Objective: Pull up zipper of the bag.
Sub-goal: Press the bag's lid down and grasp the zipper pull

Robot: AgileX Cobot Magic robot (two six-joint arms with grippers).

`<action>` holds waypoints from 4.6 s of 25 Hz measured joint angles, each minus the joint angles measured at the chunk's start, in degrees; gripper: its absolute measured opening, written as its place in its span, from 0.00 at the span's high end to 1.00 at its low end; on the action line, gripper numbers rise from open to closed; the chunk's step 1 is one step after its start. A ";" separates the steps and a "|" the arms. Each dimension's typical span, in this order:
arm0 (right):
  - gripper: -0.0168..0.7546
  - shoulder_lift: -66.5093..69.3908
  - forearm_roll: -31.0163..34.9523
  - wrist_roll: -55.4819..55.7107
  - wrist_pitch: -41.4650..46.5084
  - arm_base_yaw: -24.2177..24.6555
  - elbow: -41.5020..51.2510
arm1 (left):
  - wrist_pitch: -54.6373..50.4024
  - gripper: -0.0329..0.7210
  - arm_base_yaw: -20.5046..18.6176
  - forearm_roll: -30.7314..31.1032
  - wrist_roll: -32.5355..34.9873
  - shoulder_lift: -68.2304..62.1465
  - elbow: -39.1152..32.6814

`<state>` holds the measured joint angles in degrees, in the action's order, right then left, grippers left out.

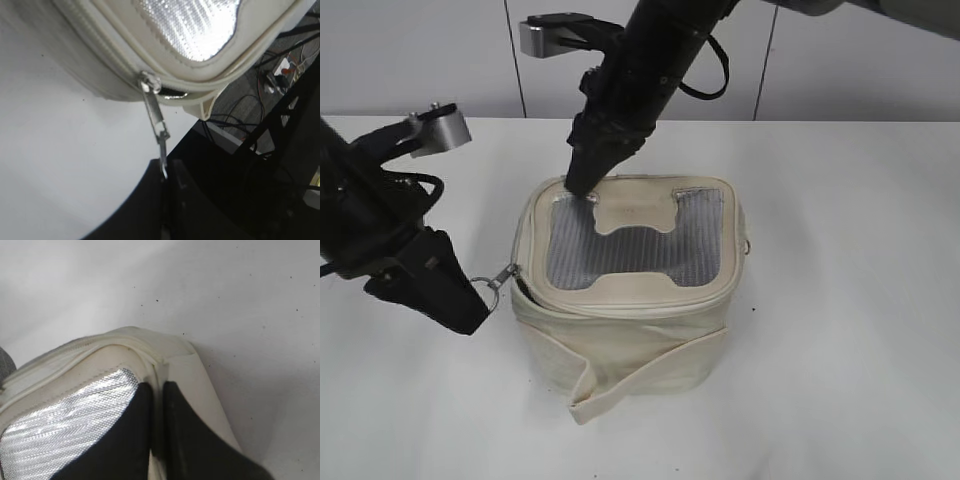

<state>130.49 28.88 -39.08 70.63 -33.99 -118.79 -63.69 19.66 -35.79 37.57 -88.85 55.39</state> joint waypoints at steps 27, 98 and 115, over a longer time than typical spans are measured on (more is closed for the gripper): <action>0.93 0.00 -0.17 0.71 0.09 -0.22 0.05 | 14.03 0.96 18.18 -5.65 -6.83 2.81 -3.78; 0.93 0.05 1.67 7.80 -5.22 0.18 0.05 | 30.67 0.96 30.42 3.57 -39.20 4.49 -3.09; 0.93 0.05 1.72 7.75 -4.54 0.18 0.05 | 28.79 0.96 32.77 4.68 -34.64 -0.20 1.92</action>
<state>130.54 30.60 -31.33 66.09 -33.81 -118.73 -34.90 52.43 -31.11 2.93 -89.05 57.31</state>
